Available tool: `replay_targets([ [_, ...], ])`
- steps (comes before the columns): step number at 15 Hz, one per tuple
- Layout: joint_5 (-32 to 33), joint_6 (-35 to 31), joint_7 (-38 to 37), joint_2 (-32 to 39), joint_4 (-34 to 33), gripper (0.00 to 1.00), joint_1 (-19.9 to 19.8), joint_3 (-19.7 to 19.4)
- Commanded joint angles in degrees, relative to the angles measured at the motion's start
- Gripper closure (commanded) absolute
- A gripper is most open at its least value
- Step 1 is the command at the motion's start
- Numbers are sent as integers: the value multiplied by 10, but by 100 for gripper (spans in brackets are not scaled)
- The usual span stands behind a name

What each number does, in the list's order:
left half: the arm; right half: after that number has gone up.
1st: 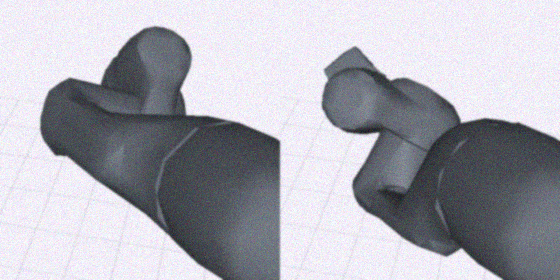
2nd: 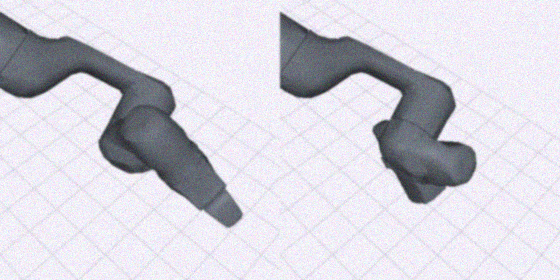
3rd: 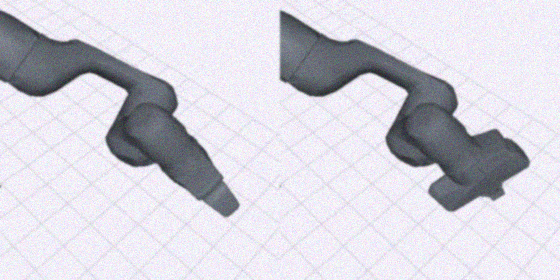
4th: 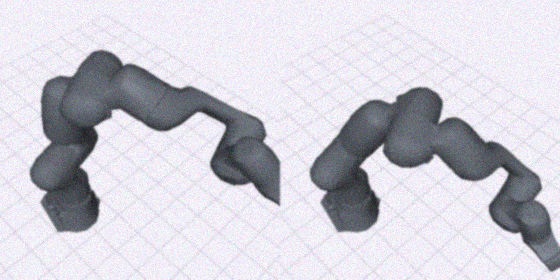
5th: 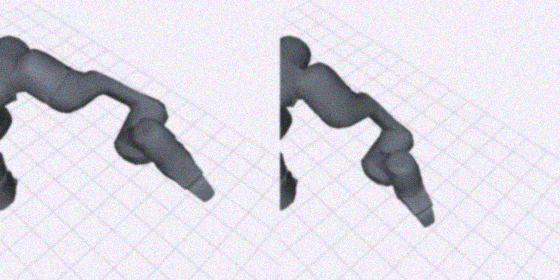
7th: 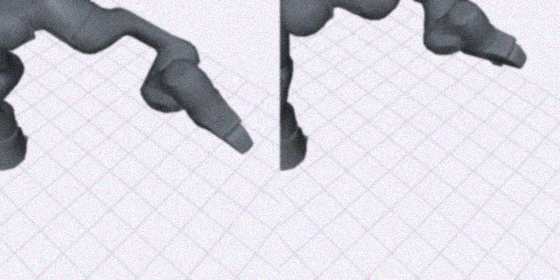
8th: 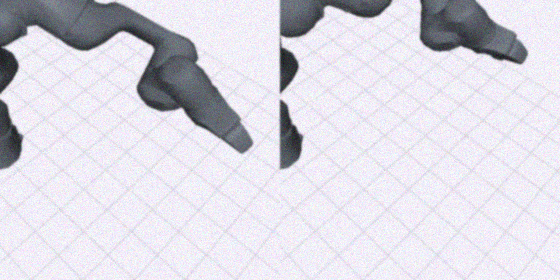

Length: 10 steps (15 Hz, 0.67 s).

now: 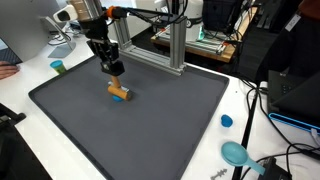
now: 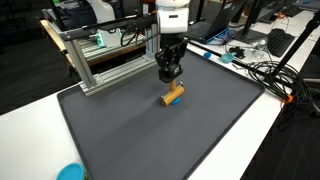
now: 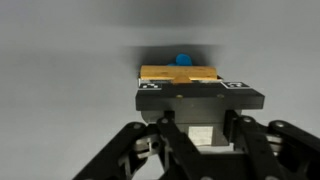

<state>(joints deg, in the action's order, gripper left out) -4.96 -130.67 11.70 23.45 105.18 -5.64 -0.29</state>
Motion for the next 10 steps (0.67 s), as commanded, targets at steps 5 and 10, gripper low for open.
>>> replay_targets([
  [5,14,41,34,32,14,79,-3,1],
  [10,34,48,25,28,13,79,0,-10],
])
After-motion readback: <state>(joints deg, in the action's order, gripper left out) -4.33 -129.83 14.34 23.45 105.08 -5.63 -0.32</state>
